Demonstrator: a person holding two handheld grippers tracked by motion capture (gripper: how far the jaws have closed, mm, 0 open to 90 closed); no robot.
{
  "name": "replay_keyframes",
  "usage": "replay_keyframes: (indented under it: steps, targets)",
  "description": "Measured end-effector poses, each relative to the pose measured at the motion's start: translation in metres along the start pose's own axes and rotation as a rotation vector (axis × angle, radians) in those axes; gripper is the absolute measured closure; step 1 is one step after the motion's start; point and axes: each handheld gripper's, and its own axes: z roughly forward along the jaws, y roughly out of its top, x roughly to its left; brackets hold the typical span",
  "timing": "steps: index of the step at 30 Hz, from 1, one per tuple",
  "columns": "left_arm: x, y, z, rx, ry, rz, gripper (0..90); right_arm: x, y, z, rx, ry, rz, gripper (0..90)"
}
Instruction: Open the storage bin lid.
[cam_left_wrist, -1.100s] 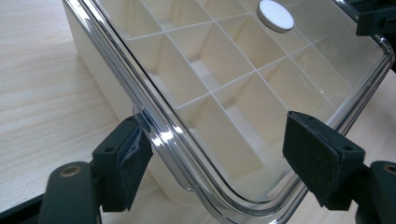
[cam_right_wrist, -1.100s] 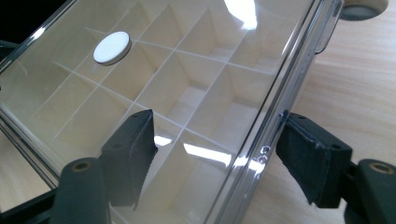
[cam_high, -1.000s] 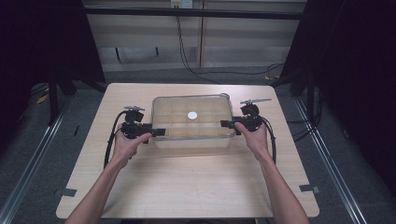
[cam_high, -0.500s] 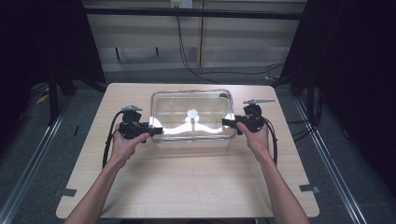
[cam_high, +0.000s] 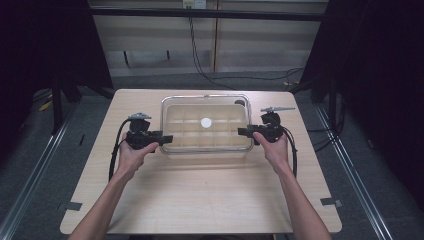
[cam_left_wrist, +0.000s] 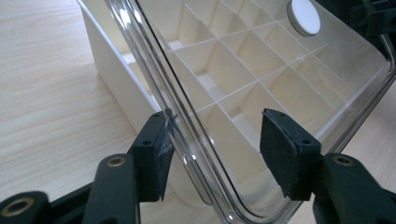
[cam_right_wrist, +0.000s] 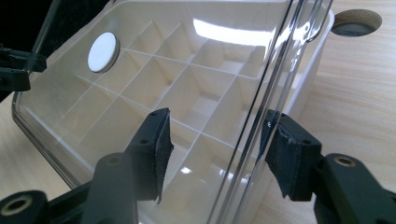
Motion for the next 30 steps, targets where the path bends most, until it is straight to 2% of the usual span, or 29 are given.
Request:
replay_keyframes:
  steps: [4, 16, 19, 20, 28, 30]
  targets:
    - [-0.001, 0.0, -0.002, -0.016, -0.005, -0.001, 50.4, 0.0, -0.001, -0.003, -0.007, -0.002, 0.004, 46.7]
    - [-0.008, -0.001, -0.005, -0.032, -0.034, 0.022, 53.5, 0.001, -0.006, -0.017, -0.04, -0.01, 0.018, 49.3]
    - [-0.009, -0.001, -0.007, -0.041, -0.033, 0.023, 54.5, 0.003, -0.005, -0.021, -0.048, -0.009, 0.01, 50.6]
    - [-0.009, -0.001, -0.009, -0.038, -0.031, 0.035, 54.8, 0.004, -0.005, -0.022, -0.049, -0.01, 0.011, 51.1]
    - [-0.006, -0.003, -0.014, -0.04, -0.008, 0.02, 56.4, 0.009, -0.005, -0.021, -0.054, 0.002, 0.006, 54.5]
    - [-0.006, -0.004, -0.015, -0.043, -0.002, 0.024, 57.9, 0.011, -0.005, -0.02, -0.056, -0.01, 0.005, 54.6]
